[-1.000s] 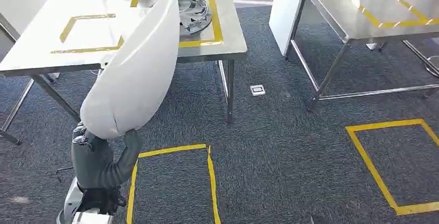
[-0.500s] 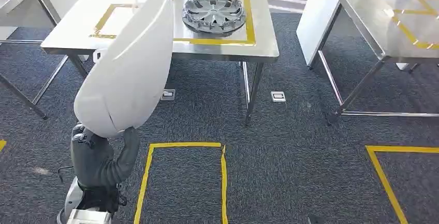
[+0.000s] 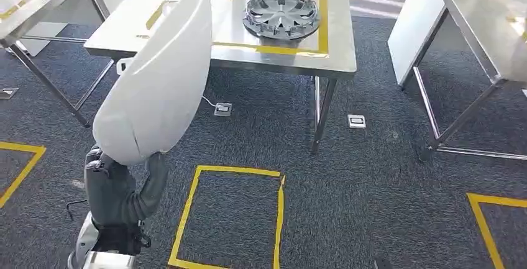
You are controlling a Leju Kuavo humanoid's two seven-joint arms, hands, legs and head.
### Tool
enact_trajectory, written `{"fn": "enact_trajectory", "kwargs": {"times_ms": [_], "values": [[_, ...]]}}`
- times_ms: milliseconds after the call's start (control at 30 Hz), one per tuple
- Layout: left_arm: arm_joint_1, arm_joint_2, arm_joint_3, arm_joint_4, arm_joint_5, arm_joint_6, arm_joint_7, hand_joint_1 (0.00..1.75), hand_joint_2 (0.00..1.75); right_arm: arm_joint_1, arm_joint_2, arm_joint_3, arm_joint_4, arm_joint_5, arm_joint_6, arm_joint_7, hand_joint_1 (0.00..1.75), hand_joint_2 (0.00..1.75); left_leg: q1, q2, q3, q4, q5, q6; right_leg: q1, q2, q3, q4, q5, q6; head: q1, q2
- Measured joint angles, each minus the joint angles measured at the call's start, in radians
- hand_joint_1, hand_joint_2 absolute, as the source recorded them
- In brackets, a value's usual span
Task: Take the parts from the cabinet and place them on the table.
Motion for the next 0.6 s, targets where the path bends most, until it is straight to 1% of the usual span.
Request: {"fn": "enact_trajectory", "kwargs": {"times_ms": [33,67,100,133,167,200,233,267,300,333,367,400,433,467,500,533,567,600], "values": [[-0.001,0.0,0.0,0.0,-0.001,-0.001,0.001,1.75,1.75,-0.001,0.001,0.0,0.0,0.0,0.0,0.0,0.0,0.0,0.001,0.005,0.048,-0.083,0.041,0.0,-0.001,-0.001,0.001,0.004,-0.003,0.003,0.0,0.0],[-0.002,0.0,0.0,0.0,-0.002,-0.001,0.002,1.75,1.75,-0.002,0.002,-0.001,0.0,0.0,0.0,0.0,0.0,0.0,0.001,0.012,0.1,-0.174,0.074,0.003,-0.001,-0.002,0.001,0.009,-0.007,0.008,0.0,0.0],[-0.004,0.0,0.0,-0.001,-0.003,-0.001,0.003,1.75,1.75,-0.001,0.002,-0.002,0.0,0.0,0.0,0.0,0.0,0.0,-0.001,0.026,0.133,-0.236,0.061,0.01,-0.001,-0.004,-0.001,0.013,-0.011,0.015,0.0,0.0],[-0.006,-0.002,0.0,-0.002,-0.004,-0.001,0.003,1.75,1.75,-0.002,0.002,-0.003,0.0,0.0,0.0,0.0,0.0,0.0,-0.005,0.021,0.138,-0.244,0.057,0.019,0.007,-0.004,-0.004,0.02,-0.02,0.024,0.0,0.0],[-0.006,-0.002,0.0,-0.003,-0.004,-0.002,0.003,1.75,1.75,-0.001,0.002,-0.004,0.0,0.0,0.001,0.0,0.0,0.0,-0.007,0.019,0.137,-0.243,0.057,0.026,0.005,-0.006,-0.002,0.016,-0.019,0.03,-0.001,0.0],[-0.006,-0.002,0.0,-0.003,-0.004,-0.002,0.003,1.75,1.75,-0.001,0.003,-0.004,0.0,0.0,0.001,0.0,0.0,0.0,-0.008,0.015,0.128,-0.246,0.056,0.034,0.001,-0.007,0.001,0.026,-0.01,0.039,-0.001,0.0],[-0.007,-0.002,0.0,-0.002,-0.004,-0.002,0.006,1.75,1.75,-0.001,0.004,-0.004,0.0,0.001,0.003,0.0,0.0,0.0,-0.008,0.011,0.133,-0.246,0.055,0.042,0.0,-0.006,0.003,0.032,-0.006,0.044,0.0,0.0],[-0.008,-0.003,0.0,-0.003,-0.005,-0.002,0.006,1.75,1.75,-0.001,0.004,-0.004,0.0,0.003,0.003,0.0,0.0,0.0,-0.004,0.007,0.15,-0.249,0.056,0.048,-0.002,-0.006,-0.001,0.04,-0.01,0.048,0.0,0.0],[-0.011,-0.005,0.0,-0.004,-0.006,-0.002,0.006,1.75,1.75,-0.002,0.004,-0.004,0.0,0.004,0.003,0.0,0.0,0.0,-0.004,0.007,0.157,-0.25,0.053,0.054,-0.005,0.006,-0.01,0.066,-0.025,0.053,0.001,0.0],[-0.013,-0.008,0.0,-0.005,-0.006,-0.002,0.005,1.75,1.75,-0.003,0.004,-0.004,0.0,0.005,0.003,0.0,0.0,0.0,-0.004,0.005,0.159,-0.25,0.05,0.058,-0.006,0.015,-0.041,0.122,-0.055,0.057,0.005,0.0],[-0.013,-0.01,0.0,-0.005,-0.006,-0.002,0.005,1.75,1.75,-0.003,0.004,-0.004,0.0,0.005,0.003,0.0,0.0,0.0,-0.004,0.004,0.16,-0.25,0.047,0.061,-0.007,0.019,-0.085,0.194,-0.087,0.061,0.005,0.0],[-0.012,-0.01,0.0,-0.005,-0.006,-0.002,0.006,1.75,1.75,-0.001,0.004,-0.004,0.0,0.006,0.003,0.0,0.0,0.0,-0.006,0.0,0.163,-0.25,0.042,0.062,-0.006,0.02,-0.135,0.272,-0.115,0.064,0.006,0.0],[-0.012,-0.01,0.0,-0.004,-0.006,-0.002,0.006,1.75,1.75,0.001,0.004,-0.004,0.0,0.006,0.003,0.0,0.0,0.0,-0.007,-0.003,0.166,-0.249,0.036,0.062,-0.006,0.02,-0.175,0.323,-0.122,0.064,0.006,0.0],[-0.012,-0.01,0.0,-0.003,-0.006,-0.002,0.006,1.75,1.75,0.003,0.005,-0.004,0.0,0.009,0.003,0.0,0.0,0.0,-0.008,-0.007,0.173,-0.249,0.031,0.062,-0.006,0.021,-0.195,0.331,-0.106,0.062,0.006,0.0],[-0.012,-0.01,0.0,-0.003,-0.006,-0.002,0.006,1.75,1.75,0.005,0.005,-0.004,0.0,0.009,0.003,0.0,0.0,0.0,-0.009,-0.011,0.183,-0.249,0.023,0.061,-0.006,0.021,-0.192,0.293,-0.063,0.059,0.006,0.0],[-0.012,-0.01,0.0,-0.003,-0.006,-0.002,0.006,1.75,1.75,0.005,0.005,-0.004,0.0,0.009,0.003,0.0,0.0,0.0,-0.011,-0.014,0.197,-0.249,0.013,0.059,-0.006,0.023,-0.167,0.213,-0.004,0.052,0.006,0.0],[-0.013,-0.011,0.0,-0.003,-0.006,-0.002,0.006,1.75,1.75,0.005,0.005,-0.005,0.0,0.009,0.003,0.0,0.0,0.0,-0.011,-0.015,0.211,-0.25,0.004,0.058,-0.005,0.024,-0.136,0.126,0.05,0.045,0.006,0.0],[-0.013,-0.012,0.0,-0.003,-0.006,-0.002,0.006,1.75,1.75,0.007,0.005,-0.005,0.0,0.009,0.003,0.0,0.0,0.0,-0.009,-0.015,0.21,-0.253,-0.006,0.057,0.001,0.029,-0.112,0.043,0.101,0.033,0.007,0.0]]}}
